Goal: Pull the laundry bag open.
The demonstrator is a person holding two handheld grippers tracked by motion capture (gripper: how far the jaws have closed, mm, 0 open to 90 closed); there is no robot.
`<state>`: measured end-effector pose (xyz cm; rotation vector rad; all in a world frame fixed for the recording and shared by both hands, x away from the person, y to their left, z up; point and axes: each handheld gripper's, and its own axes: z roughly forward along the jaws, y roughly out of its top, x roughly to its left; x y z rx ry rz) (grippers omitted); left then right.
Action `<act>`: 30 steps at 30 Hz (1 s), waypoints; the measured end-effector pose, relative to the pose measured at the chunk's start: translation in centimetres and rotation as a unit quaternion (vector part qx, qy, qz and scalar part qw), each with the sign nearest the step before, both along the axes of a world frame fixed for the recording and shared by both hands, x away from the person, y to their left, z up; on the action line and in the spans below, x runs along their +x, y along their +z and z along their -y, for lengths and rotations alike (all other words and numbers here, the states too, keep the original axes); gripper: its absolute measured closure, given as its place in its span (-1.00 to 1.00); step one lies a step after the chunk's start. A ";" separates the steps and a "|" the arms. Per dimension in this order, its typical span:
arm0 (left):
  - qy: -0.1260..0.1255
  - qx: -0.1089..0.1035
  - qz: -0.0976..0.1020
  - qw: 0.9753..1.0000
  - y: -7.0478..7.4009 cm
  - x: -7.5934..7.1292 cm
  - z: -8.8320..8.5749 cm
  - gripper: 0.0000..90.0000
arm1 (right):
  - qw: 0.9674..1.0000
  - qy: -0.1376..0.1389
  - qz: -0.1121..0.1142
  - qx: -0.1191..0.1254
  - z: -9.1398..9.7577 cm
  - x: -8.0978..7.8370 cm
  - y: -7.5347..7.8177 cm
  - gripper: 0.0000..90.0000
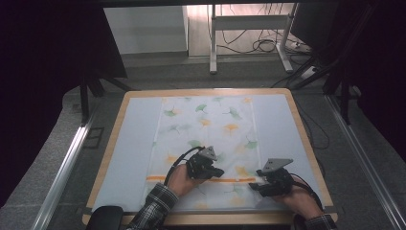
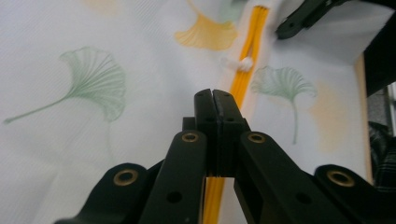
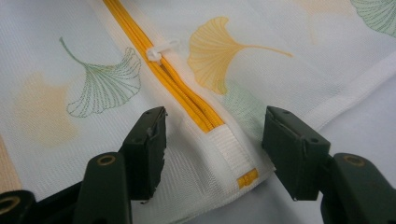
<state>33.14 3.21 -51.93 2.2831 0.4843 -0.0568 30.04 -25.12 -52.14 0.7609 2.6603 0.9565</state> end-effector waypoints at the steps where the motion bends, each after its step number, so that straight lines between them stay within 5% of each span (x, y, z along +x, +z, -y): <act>1: 0.001 -0.005 0.001 1.000 0.0 0.0 0.1 1.00 | 1.000 0.000 0.000 0.000 0.0 0.0 0.0 -0.12; 5: 0.008 -0.014 0.000 1.000 0.0 0.2 0.3 0.99 | 1.000 0.000 0.000 0.003 0.1 0.0 0.0 -0.12; 12: 0.004 -0.030 -0.005 1.000 -0.1 0.3 1.2 0.63 | 1.000 0.001 0.001 0.004 0.1 0.0 0.0 -0.12; 21: -0.005 -0.016 0.001 1.000 -0.5 0.6 4.5 0.47 | 1.000 0.000 0.001 0.005 0.1 0.0 -0.1 -0.12; 23: -0.007 0.001 0.004 1.000 -0.7 0.8 5.3 0.45 | 1.000 0.000 0.001 0.006 0.1 0.0 -0.1 -0.12; 30: -0.029 0.019 0.005 0.999 -0.7 0.2 5.5 0.58 | 1.000 0.001 0.001 0.006 0.1 0.0 -0.1 -0.12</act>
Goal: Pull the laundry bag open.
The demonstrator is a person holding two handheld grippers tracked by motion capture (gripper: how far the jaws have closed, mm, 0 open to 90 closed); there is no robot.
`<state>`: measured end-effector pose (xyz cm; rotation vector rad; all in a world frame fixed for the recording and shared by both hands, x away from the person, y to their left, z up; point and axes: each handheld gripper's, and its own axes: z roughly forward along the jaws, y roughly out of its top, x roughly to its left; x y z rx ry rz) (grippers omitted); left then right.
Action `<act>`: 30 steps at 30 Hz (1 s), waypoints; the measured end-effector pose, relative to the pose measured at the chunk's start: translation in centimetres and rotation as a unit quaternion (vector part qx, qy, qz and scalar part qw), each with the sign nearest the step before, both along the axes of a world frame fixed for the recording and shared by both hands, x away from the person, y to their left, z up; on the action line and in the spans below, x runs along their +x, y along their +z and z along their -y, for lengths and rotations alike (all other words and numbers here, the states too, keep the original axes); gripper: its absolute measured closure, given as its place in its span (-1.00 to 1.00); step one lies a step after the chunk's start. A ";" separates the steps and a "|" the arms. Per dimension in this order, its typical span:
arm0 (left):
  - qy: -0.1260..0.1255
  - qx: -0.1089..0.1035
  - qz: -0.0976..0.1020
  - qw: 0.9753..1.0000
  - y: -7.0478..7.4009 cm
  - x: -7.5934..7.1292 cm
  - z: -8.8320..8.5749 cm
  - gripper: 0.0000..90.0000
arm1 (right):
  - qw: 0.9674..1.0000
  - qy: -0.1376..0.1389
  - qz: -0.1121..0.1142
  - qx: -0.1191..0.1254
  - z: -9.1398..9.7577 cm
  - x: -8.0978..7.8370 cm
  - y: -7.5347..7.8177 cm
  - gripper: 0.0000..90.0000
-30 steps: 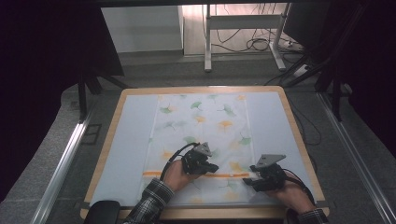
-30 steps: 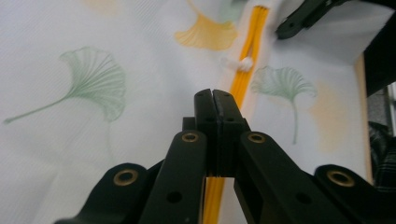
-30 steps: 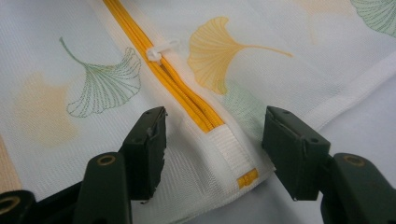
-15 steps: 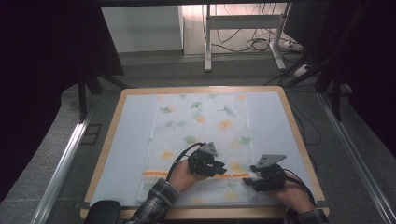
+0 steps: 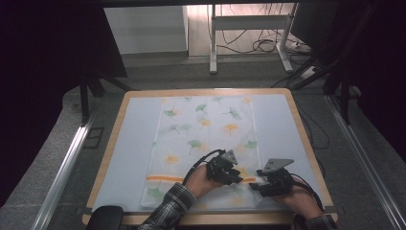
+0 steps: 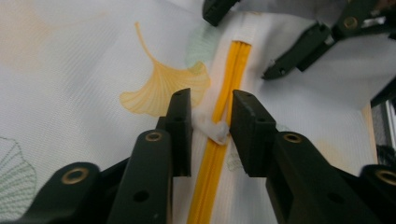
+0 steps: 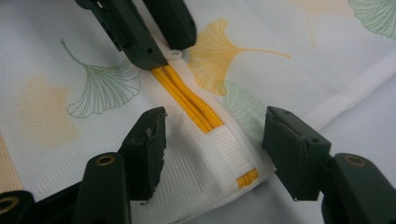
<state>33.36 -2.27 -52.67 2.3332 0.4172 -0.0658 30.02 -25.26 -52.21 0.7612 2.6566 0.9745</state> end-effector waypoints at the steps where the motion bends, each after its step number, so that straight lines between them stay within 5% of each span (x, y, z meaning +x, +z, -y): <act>1: -0.005 0.001 -0.005 1.000 0.1 0.0 -0.1 0.63 | 1.000 0.000 0.000 0.000 0.0 0.0 0.0 -0.13; 9: -0.021 0.010 -0.002 1.000 0.2 -0.1 -0.4 1.00 | 1.000 0.000 0.000 0.000 0.0 0.0 0.0 -0.13; 14: -0.003 -0.009 0.010 1.000 0.3 0.0 -0.3 0.98 | 1.000 0.000 0.000 0.000 0.0 0.0 0.0 -0.13; 15: 0.012 -0.011 0.022 1.000 0.3 0.0 -0.3 0.83 | 1.000 0.000 0.000 0.000 0.0 0.0 0.0 -0.12; 19: 0.037 -0.030 -0.008 0.999 0.1 0.8 -0.2 0.63 | 1.000 0.000 0.000 0.000 0.0 0.0 0.0 -0.13; 24: 0.024 -0.006 -0.008 1.000 -0.1 0.7 0.7 0.57 | 1.000 0.000 0.000 0.001 0.0 0.0 0.0 -0.13; 30: 0.012 0.018 -0.006 1.000 0.4 0.1 1.1 0.80 | 1.000 -0.001 0.000 0.001 0.0 0.0 0.0 -0.13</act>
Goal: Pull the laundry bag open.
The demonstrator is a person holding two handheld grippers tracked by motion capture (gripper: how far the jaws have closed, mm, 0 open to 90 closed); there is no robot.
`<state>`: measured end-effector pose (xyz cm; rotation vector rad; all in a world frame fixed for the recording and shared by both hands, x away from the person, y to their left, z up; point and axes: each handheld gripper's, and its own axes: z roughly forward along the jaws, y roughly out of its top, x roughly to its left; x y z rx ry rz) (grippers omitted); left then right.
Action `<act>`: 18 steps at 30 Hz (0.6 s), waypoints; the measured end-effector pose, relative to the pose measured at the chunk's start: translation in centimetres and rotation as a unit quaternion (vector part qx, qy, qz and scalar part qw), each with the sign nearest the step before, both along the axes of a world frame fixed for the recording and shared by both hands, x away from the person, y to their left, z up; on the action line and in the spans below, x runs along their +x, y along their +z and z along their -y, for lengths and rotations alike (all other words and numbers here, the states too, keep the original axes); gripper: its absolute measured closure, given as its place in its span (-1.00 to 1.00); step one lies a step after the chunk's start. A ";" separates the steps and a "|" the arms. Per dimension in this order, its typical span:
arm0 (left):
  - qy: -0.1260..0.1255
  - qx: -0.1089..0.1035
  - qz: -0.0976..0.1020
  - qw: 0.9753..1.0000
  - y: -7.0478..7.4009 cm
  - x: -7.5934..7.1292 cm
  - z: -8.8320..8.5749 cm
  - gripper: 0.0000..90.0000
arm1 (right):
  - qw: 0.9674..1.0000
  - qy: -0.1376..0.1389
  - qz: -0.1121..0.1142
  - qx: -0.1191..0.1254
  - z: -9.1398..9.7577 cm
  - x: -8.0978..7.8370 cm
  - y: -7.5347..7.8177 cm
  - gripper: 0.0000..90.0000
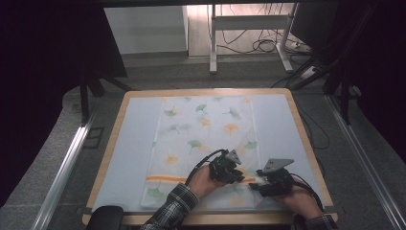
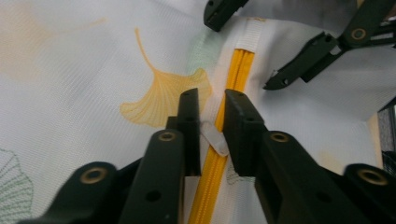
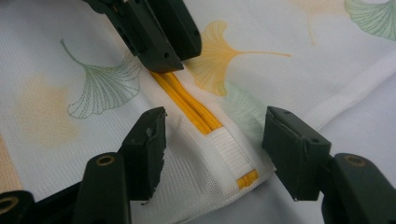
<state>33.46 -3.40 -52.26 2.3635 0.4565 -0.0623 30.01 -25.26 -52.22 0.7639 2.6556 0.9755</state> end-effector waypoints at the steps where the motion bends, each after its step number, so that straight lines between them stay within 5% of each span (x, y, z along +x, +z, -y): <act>1: 0.002 0.001 -0.003 1.000 0.1 0.0 0.0 0.81 | 1.000 0.000 0.000 0.000 0.0 0.0 0.0 -0.13; 9: 0.001 -0.020 -0.014 1.000 0.3 0.1 -0.5 0.86 | 1.000 0.000 0.000 0.000 0.0 0.0 0.0 -0.13; 18: -0.017 -0.039 -0.052 0.998 -0.2 0.4 -1.1 0.77 | 1.000 0.000 0.000 0.000 0.0 0.0 0.0 -0.13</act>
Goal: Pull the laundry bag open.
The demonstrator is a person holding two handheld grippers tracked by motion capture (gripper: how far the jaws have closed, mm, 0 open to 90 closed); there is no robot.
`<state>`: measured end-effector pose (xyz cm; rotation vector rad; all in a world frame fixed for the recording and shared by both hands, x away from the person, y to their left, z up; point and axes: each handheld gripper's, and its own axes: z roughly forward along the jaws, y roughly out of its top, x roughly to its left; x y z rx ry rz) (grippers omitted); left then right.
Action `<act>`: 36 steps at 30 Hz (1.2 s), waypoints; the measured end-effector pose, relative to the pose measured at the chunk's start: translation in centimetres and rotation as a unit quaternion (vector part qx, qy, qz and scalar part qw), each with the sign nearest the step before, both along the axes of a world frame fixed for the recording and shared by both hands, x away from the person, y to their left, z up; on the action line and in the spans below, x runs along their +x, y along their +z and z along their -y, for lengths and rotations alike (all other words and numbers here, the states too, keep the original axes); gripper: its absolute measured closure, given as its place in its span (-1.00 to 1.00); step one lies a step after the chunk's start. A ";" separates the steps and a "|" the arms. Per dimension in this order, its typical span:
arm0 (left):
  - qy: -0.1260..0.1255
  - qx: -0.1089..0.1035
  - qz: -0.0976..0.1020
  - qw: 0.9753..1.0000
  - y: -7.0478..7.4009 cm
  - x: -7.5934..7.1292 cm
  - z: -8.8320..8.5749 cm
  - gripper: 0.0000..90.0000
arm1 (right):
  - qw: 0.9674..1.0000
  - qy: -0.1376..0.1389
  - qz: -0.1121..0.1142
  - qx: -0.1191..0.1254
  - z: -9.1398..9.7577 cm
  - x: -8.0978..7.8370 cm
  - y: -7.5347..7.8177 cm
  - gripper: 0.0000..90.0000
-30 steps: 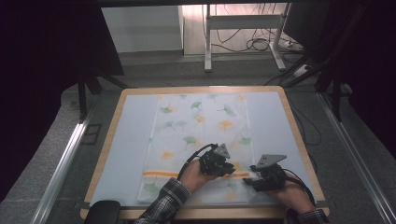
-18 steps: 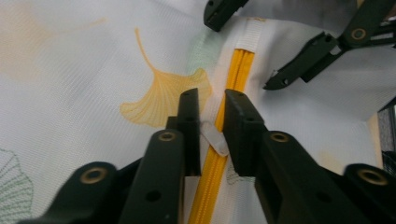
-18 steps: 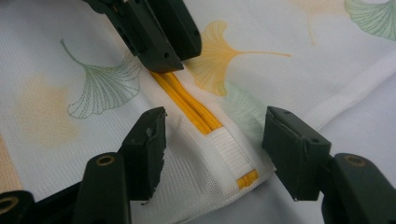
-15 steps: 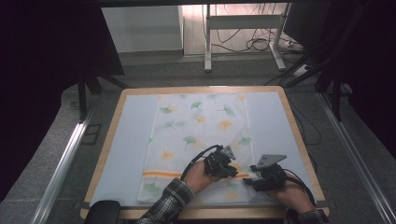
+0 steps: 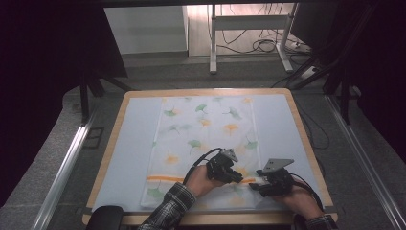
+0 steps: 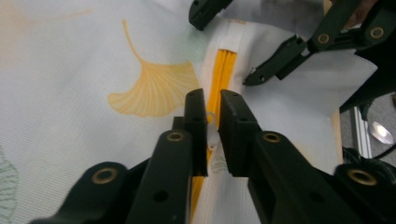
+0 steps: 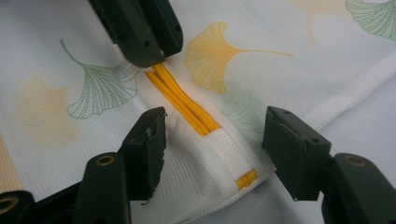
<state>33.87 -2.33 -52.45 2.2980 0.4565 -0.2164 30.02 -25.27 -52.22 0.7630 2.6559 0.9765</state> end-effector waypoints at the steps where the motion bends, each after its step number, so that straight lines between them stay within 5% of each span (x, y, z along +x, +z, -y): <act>1: 0.000 0.001 0.000 1.000 0.0 0.0 0.0 0.77 | 1.000 0.000 0.000 0.000 0.0 0.0 0.0 -0.13; 7: -0.006 0.002 -0.002 1.000 0.1 -0.1 0.1 0.98 | 1.000 0.000 0.000 0.000 0.0 0.0 0.0 -0.13; 18: -0.009 0.009 0.005 1.000 -0.1 -0.2 0.9 0.85 | 1.000 0.000 0.000 0.000 0.0 0.0 0.0 -0.13; 23: 0.000 0.021 0.021 1.000 0.2 -0.4 0.9 1.00 | 1.000 0.000 0.000 0.000 0.0 0.0 0.0 -0.13; 26: 0.013 0.011 0.016 1.000 0.2 -0.3 0.5 1.00 | 1.000 0.000 0.001 -0.002 0.0 0.0 0.0 -0.12; 36: 0.028 0.037 0.012 0.999 0.3 -0.1 -0.8 1.00 | 1.000 0.000 0.000 -0.005 -0.1 0.0 0.0 -0.12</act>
